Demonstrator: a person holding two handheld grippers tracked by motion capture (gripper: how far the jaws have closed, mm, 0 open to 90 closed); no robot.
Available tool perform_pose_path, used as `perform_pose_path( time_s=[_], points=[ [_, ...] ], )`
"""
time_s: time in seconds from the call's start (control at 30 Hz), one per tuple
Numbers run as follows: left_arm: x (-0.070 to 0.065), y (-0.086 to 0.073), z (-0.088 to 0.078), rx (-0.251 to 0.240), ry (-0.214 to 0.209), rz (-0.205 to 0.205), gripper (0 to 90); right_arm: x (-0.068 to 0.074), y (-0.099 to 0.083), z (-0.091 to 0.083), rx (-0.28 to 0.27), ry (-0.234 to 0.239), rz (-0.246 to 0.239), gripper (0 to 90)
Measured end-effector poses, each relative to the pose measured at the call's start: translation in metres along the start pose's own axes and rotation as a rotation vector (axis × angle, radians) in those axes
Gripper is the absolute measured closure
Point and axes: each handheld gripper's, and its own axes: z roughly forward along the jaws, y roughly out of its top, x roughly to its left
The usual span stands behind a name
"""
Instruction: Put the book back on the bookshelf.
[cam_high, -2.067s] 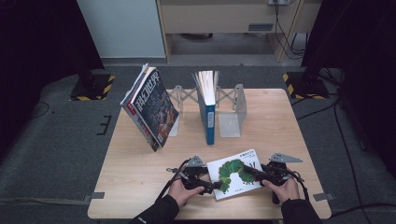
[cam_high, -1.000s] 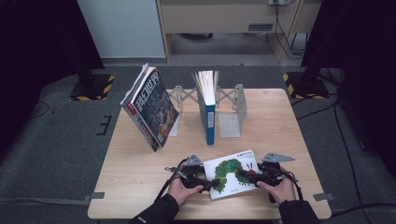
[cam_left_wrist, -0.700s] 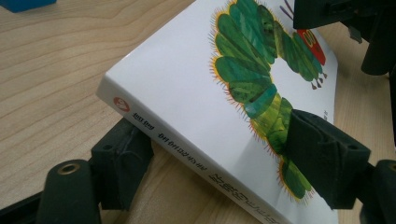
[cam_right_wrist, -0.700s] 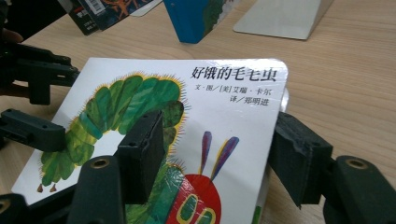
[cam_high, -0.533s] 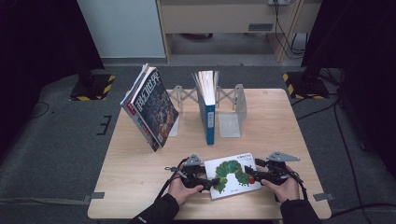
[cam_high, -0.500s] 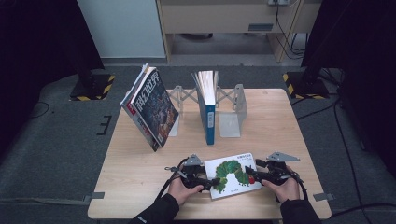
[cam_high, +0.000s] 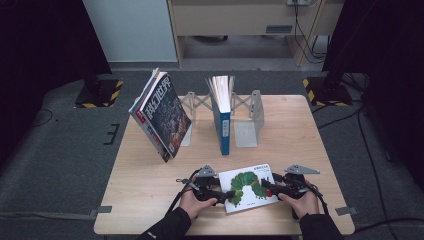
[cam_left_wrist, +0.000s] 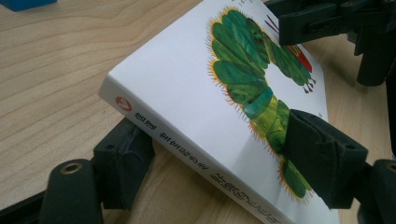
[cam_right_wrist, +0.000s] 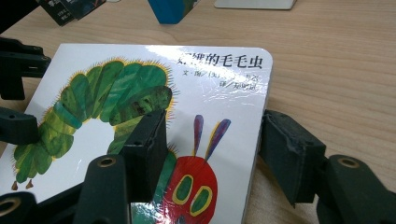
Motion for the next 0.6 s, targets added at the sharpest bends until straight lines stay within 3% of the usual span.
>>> perform_pose_path(
  time_s=[0.43,0.6],
  points=[
    [0.0007,0.0002,0.0002,0.002,-0.017,0.004,20.8,0.0019,0.0024,0.0041,-0.029,0.036,-0.02,44.5],
    [0.0017,0.0,-0.0001,-0.002,-0.028,-0.01,20.6,0.0014,0.0028,0.0069,-0.028,0.053,-0.004,44.3]
  ],
)
